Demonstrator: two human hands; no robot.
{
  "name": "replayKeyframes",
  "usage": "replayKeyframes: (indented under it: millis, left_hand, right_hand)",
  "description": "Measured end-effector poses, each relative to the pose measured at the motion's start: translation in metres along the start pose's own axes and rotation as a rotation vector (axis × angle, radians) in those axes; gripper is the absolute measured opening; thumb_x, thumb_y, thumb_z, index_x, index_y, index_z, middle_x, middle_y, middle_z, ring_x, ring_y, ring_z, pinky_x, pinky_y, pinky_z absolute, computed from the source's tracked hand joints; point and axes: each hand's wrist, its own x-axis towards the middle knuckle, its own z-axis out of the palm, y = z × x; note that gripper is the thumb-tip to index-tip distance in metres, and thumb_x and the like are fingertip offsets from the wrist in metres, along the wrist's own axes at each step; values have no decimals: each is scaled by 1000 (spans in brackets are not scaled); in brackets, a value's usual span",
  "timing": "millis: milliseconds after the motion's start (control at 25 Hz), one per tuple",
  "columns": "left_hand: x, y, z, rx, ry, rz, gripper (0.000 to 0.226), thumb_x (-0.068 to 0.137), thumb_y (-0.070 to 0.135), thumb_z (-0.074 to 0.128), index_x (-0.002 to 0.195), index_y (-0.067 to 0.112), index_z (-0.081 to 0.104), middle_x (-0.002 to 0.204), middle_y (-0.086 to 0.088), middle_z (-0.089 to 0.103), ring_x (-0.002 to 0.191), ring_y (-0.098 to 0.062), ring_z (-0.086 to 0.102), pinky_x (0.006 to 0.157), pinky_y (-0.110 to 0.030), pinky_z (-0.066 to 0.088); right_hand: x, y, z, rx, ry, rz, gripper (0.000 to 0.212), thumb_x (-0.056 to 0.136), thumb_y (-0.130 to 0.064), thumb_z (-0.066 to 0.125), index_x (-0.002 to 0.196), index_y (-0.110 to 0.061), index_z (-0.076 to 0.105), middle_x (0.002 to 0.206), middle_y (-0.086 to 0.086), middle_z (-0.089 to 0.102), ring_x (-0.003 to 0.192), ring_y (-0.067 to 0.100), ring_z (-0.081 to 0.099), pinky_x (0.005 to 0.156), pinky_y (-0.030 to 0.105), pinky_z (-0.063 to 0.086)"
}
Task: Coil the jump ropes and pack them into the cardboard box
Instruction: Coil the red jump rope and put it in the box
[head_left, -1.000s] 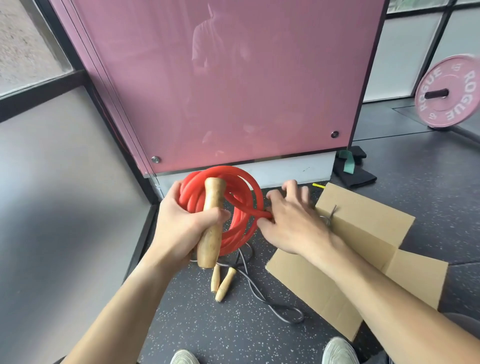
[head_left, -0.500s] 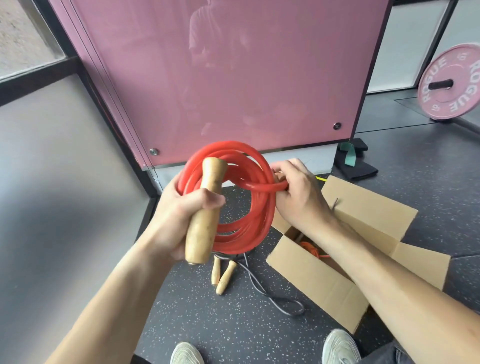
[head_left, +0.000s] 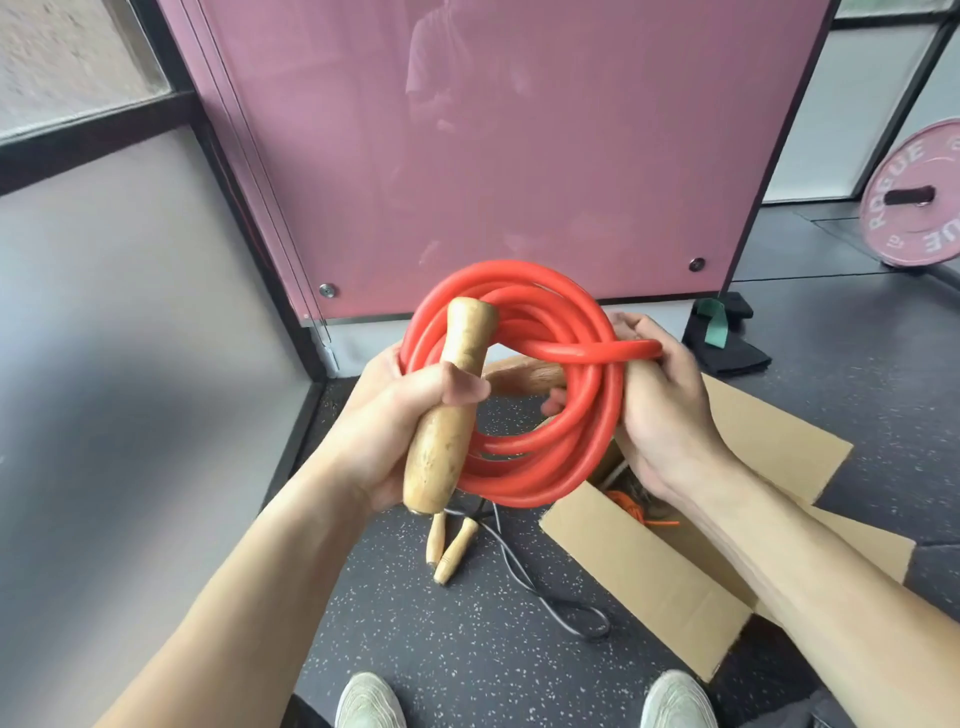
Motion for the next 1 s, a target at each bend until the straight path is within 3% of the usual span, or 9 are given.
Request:
replayKeyframes:
  millis: [160, 240, 400, 480, 560, 640, 760, 880, 1000]
  left_hand:
    - [0, -8, -17, -67, 72, -150, 54, 44, 27, 69, 94, 13, 55, 66, -6, 45, 50, -17, 47, 50, -25, 40]
    - [-1, -11, -22, -156, 54, -175, 68, 45, 29, 69, 108, 14, 50, 63, -1, 45, 48, -14, 47, 52, -25, 38]
    - [4, -5, -23, -492, -45, -152, 62, 39, 25, 81, 97, 16, 61, 70, 7, 46, 50, -9, 49, 49, -21, 41]
    - [8, -2, -26, -600, -53, -142, 62, 39, 25, 83, 95, 17, 59, 72, 8, 33, 51, -8, 45, 47, -20, 41]
    - [8, -2, -27, -615, -71, -159, 60, 41, 25, 82, 95, 18, 58, 77, 8, 23, 52, -8, 42, 47, -20, 40]
    - [5, -6, -23, -571, -102, -214, 61, 42, 26, 83, 97, 17, 59, 74, 7, 24, 52, -8, 40, 48, -20, 38]
    - [3, -15, -12, -475, -97, -301, 75, 33, 26, 87, 100, 16, 57, 65, 4, 41, 50, -12, 44, 46, -21, 41]
    - [4, -21, -9, -388, -37, -344, 88, 30, 25, 85, 112, 12, 54, 64, 1, 51, 49, -14, 49, 47, -22, 43]
    - [5, -18, -12, -322, -42, -384, 93, 24, 29, 88, 109, 12, 55, 67, 2, 50, 51, -15, 48, 49, -22, 41]
  right_hand:
    - [4, 2, -4, -194, -77, -118, 11, 90, -21, 65, 99, -16, 60, 80, 22, 67, 66, 32, 67, 62, 50, 57]
    - [6, 1, -6, -114, -140, -157, 16, 84, -12, 67, 97, -19, 60, 90, 24, 70, 77, 35, 68, 73, 55, 57]
    - [6, -3, -10, 91, -313, -189, 27, 83, -6, 67, 109, -11, 61, 109, 3, 74, 102, 21, 68, 87, 30, 55]
    - [7, -2, -14, -113, -317, -277, 28, 90, -21, 68, 116, -10, 62, 111, 2, 73, 104, 16, 67, 86, 30, 54]
    - [10, 4, -19, -524, -297, -415, 24, 99, -25, 60, 119, -12, 60, 95, 5, 71, 85, 19, 66, 75, 39, 55]
    - [14, 5, -25, -885, -204, -550, 23, 99, -23, 58, 118, -11, 60, 92, 3, 64, 76, 21, 61, 73, 32, 51]
    - [20, -6, -30, -1045, -48, -652, 15, 88, -11, 70, 103, -11, 66, 96, 5, 60, 74, 17, 59, 71, 20, 44]
    - [19, 0, -31, -1147, 20, -433, 17, 79, -14, 77, 74, -21, 63, 68, -1, 64, 58, 16, 54, 59, 25, 37]
    - [12, 16, -31, -726, -153, 5, 8, 82, -20, 73, 81, -14, 68, 76, 8, 74, 71, 22, 66, 71, 43, 56]
